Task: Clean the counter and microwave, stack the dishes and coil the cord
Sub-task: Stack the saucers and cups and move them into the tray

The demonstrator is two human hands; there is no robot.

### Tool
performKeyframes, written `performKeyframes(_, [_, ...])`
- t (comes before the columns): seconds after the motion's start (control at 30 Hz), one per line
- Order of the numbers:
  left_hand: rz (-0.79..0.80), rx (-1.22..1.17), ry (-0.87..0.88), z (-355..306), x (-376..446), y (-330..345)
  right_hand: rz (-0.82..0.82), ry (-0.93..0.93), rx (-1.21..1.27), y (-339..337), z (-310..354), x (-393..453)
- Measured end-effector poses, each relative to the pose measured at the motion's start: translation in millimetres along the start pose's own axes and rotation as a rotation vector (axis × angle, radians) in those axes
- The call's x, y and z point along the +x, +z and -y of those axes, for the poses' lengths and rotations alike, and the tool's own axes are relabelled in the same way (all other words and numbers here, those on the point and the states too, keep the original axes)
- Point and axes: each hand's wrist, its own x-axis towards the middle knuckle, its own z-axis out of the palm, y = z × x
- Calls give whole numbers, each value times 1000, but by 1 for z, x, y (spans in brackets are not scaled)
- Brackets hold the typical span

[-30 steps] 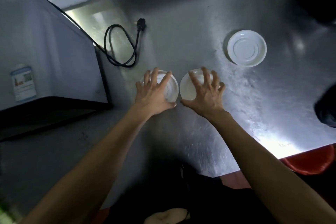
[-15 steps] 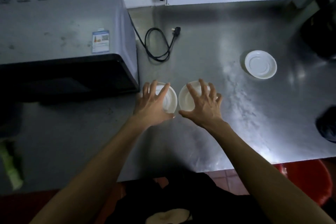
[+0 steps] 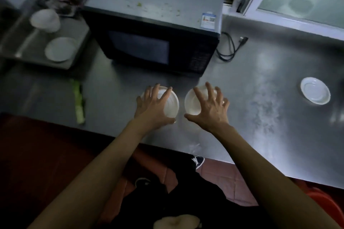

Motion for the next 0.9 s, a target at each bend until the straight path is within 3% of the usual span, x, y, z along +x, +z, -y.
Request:
performKeyframes(0.53, [-144,-61,-437,198,-179,-14,2,-426,-16,6,238,-15])
performKeyframes(0.9, [-122,-142,-638,267,-201,-7,77,-593,14,27,324,30])
